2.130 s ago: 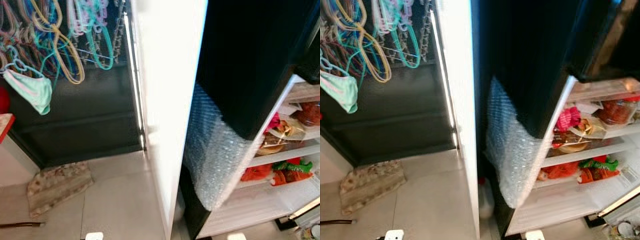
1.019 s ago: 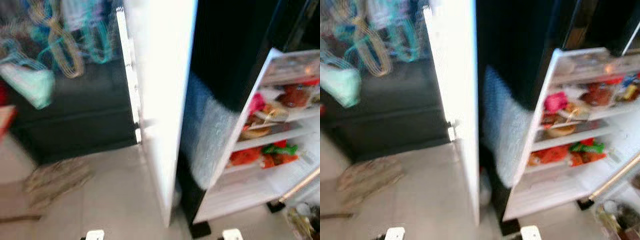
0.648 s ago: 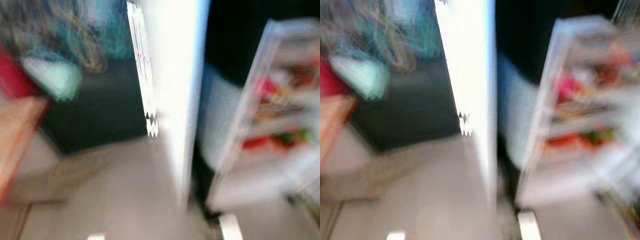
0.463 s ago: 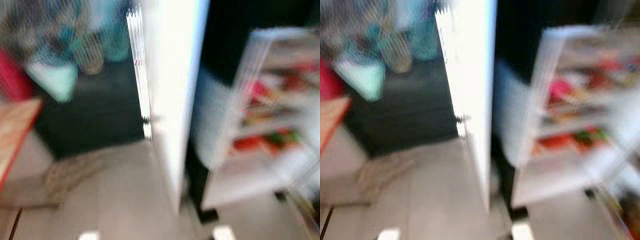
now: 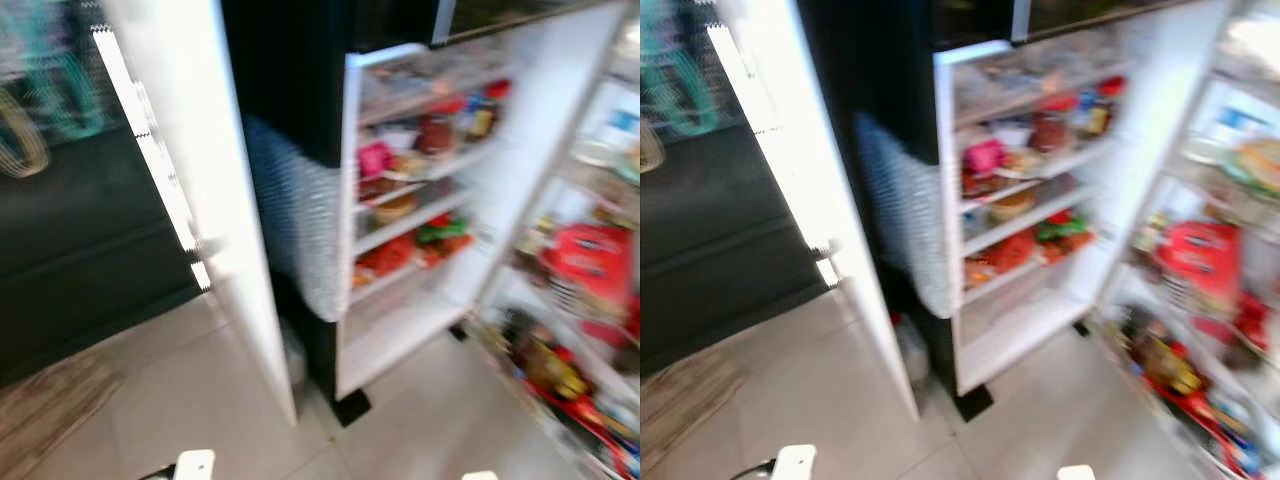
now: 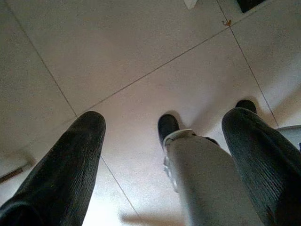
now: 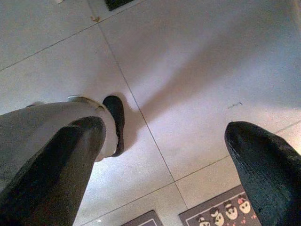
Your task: Restocking fridge
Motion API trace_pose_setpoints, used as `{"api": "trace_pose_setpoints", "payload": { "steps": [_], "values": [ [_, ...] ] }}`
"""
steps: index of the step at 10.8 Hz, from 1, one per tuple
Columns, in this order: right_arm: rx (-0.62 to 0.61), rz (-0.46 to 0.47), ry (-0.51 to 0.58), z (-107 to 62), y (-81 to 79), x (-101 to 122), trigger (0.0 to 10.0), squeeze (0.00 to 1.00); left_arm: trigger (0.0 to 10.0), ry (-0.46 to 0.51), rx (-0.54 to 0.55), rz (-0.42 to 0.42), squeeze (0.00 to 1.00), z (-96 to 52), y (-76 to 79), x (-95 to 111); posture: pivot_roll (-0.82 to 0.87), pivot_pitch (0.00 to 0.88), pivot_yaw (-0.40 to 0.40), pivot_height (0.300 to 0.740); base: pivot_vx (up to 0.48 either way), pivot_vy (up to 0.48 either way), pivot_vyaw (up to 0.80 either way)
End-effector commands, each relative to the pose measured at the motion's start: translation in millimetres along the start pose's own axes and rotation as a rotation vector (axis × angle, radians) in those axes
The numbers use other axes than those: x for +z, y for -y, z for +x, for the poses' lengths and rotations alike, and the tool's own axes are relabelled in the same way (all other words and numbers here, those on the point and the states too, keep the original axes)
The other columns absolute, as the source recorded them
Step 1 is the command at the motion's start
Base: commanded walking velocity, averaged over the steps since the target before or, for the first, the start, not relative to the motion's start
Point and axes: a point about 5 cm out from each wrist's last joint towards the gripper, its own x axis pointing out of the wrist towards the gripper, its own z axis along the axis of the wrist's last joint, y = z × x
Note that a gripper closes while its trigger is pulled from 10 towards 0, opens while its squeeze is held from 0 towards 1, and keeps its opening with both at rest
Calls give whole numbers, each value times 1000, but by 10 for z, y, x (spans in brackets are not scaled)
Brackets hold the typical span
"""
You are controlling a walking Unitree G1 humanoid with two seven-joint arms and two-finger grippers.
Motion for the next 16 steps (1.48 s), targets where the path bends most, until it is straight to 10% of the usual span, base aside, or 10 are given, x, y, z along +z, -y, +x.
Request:
{"api": "trace_pose_setpoints", "payload": {
  "steps": [1, 10, 13, 16],
  "values": [
    [4, 12, 12, 3, -3, 22, 10000, 0, 10000, -29, 8, 15, 0, -20, -88, -83, -70, 0, 46, 740, 0, 0, -788],
    [121, -49, 85, 114, -695, 501, 10000, 0, 10000, 6, 83, 18, 0, -44, -401, 75, -3, 0, 25, 740, 0, -34, -788],
    [38, 10, 126, 110, -365, 575, 10000, 0, 10000, 8, 44, 41, 0, -8, -247, 151, -52, 0, 74, 740, 0, 0, 0],
    [-116, 321, 178, 85, -116, 576, 10000, 0, 10000, 57, 21, 22, 0, 32, -88, 388, -85, 0, 85, 740, 0, 0, 0]
  ]
}}
